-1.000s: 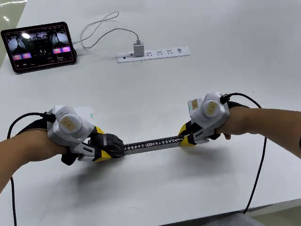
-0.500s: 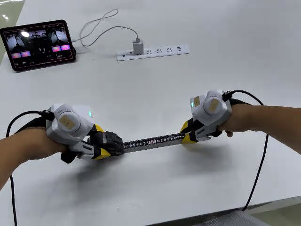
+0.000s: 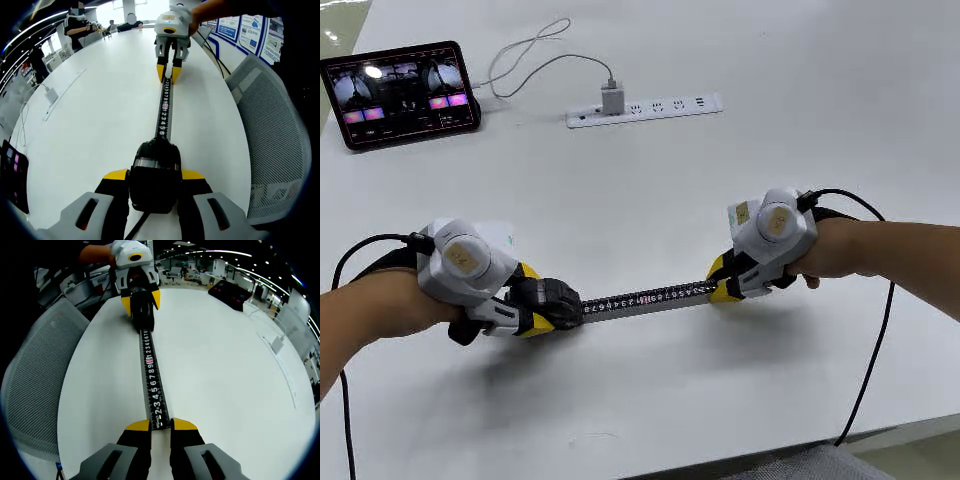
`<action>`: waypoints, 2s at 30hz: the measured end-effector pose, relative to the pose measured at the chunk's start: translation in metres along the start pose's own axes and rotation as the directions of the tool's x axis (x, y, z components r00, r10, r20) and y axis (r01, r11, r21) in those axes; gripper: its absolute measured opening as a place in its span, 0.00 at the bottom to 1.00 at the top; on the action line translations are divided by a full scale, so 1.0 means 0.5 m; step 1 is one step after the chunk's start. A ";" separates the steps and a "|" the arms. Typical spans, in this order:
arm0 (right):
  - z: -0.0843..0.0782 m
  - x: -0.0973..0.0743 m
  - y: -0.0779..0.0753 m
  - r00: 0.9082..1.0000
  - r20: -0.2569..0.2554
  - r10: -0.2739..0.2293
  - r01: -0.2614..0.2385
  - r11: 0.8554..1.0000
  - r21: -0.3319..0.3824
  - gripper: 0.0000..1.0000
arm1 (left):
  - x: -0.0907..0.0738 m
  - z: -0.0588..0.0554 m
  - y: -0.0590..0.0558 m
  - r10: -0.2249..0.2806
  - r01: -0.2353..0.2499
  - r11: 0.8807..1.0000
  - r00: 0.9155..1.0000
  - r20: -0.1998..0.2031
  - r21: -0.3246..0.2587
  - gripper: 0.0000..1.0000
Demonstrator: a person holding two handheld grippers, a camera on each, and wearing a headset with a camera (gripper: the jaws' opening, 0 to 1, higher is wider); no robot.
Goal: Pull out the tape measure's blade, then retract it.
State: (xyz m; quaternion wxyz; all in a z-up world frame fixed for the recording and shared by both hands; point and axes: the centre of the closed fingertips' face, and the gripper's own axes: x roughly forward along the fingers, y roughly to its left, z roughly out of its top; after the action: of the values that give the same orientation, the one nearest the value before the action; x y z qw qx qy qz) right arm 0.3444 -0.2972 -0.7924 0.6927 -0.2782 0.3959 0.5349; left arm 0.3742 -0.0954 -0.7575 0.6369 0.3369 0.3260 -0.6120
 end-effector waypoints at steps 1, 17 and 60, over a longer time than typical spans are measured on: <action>-0.001 0.000 0.000 1.000 0.002 0.000 0.000 1.000 0.005 0.09 | 0.000 0.000 0.000 0.000 0.000 1.000 1.000 0.000 0.000 0.32; -0.013 -0.012 -0.002 1.000 0.001 -0.005 0.005 1.000 0.015 0.09 | 0.000 0.001 -0.001 0.003 -0.003 1.000 1.000 -0.002 0.000 0.32; -0.060 -0.047 -0.013 1.000 -0.011 -0.021 0.022 0.999 0.050 0.09 | 0.002 0.002 0.001 0.003 -0.003 1.000 1.000 -0.004 -0.001 0.32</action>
State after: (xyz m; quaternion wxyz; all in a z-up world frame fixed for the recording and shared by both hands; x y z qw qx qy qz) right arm 0.3404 -0.3355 -0.7887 0.7032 -0.2678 0.4096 0.5159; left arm 0.3746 -0.0969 -0.7579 0.6374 0.3382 0.3269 -0.6102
